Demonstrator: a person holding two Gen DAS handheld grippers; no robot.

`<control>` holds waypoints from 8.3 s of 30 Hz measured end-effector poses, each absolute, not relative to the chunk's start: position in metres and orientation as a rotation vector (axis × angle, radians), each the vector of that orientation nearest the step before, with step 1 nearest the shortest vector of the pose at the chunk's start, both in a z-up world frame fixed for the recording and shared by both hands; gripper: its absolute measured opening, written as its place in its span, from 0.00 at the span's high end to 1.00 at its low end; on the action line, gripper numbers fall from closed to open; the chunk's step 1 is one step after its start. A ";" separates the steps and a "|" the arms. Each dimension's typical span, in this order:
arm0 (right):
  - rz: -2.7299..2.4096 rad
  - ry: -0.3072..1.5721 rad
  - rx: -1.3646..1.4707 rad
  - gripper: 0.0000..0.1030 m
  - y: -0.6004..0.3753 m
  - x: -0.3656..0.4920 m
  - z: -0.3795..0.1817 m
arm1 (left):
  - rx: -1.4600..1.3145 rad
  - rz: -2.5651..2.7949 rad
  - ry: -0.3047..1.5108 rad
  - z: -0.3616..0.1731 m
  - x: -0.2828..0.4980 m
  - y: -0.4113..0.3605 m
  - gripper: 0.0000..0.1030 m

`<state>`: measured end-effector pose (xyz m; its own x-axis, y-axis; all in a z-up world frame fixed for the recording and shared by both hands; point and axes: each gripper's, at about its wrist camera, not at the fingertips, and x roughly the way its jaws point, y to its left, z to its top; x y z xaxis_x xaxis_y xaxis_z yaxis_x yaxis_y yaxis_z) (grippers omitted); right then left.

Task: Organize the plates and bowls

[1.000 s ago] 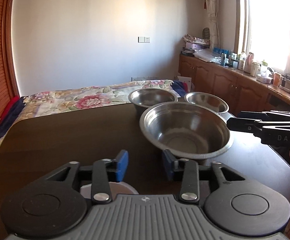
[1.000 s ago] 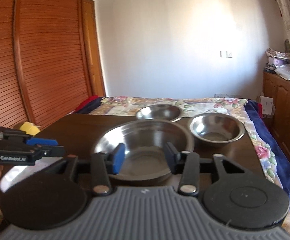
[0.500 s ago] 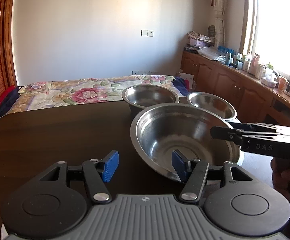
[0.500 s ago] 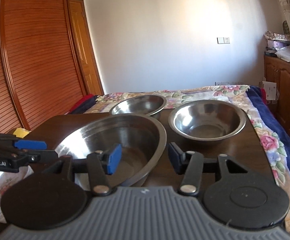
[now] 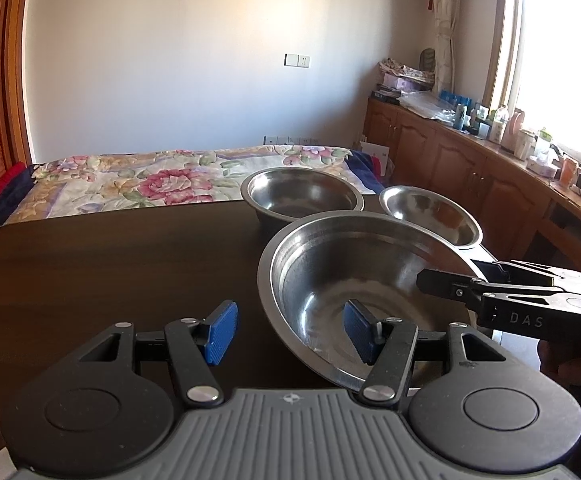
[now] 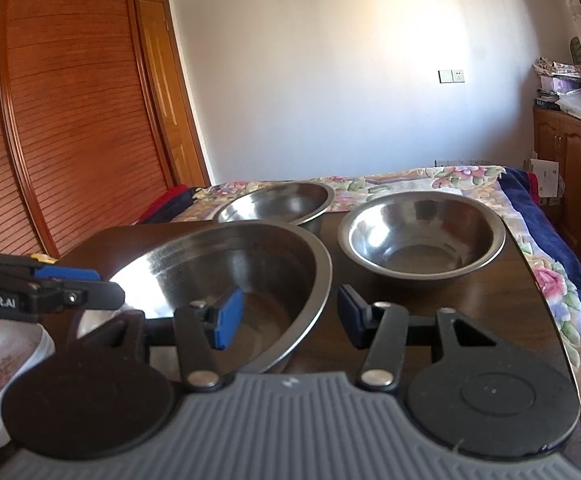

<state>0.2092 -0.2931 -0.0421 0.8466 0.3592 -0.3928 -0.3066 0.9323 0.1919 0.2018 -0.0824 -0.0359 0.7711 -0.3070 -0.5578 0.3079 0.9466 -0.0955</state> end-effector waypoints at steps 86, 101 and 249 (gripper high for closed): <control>0.307 0.486 0.159 0.64 -0.286 0.102 -0.047 | 0.034 -0.457 0.621 -0.049 0.081 -0.071 0.71; 0.317 0.495 0.143 0.61 -0.286 0.105 -0.049 | 0.023 -0.447 0.608 -0.051 0.083 -0.070 0.50; 0.455 0.646 -0.056 0.82 -0.276 0.217 0.077 | -0.040 -0.467 0.506 0.064 0.183 -0.066 0.83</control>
